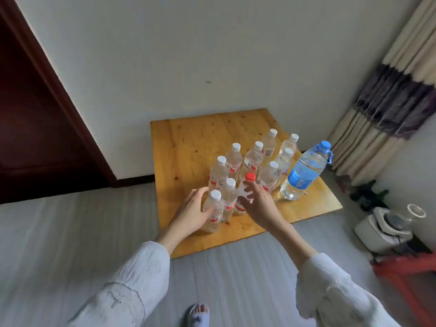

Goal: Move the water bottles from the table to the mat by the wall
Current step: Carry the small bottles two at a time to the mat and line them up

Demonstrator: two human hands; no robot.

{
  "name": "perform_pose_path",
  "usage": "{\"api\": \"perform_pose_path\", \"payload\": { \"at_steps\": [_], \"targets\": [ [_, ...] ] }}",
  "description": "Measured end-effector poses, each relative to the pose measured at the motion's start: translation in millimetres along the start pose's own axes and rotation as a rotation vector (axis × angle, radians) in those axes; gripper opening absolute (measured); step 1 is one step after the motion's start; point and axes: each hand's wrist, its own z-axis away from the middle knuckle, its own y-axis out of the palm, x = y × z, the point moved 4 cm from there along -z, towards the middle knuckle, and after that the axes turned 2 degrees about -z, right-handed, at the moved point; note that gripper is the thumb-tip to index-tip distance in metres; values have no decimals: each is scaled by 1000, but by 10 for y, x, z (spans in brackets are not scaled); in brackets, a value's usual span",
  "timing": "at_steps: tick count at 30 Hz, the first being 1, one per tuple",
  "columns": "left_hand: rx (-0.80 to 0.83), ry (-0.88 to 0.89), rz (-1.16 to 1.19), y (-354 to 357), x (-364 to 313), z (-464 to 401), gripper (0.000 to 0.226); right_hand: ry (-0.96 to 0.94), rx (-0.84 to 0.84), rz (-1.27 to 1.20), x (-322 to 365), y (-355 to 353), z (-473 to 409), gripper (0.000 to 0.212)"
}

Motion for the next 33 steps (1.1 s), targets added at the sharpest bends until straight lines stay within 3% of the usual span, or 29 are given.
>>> {"api": "perform_pose_path", "payload": {
  "at_steps": [5,11,15,18,25,33],
  "targets": [
    [141,-84,-11,156,165,-446,63,119,69,67,-206,218,-477,55],
    [104,-75,-14,273,324,-698,35,107,172,102,-368,503,-820,60],
    [149,-60,-32,318,384,-746,36,128,179,90,-436,582,-896,51],
    [124,-63,-20,349,404,-757,35,121,161,60,-469,602,-945,38],
    [-3,-105,61,207,398,-618,36,76,186,-15,-571,510,-802,35],
    [-71,93,267,-43,-220,-655,27,-36,-27,-203,-616,-192,-338,38]
  ]
}}
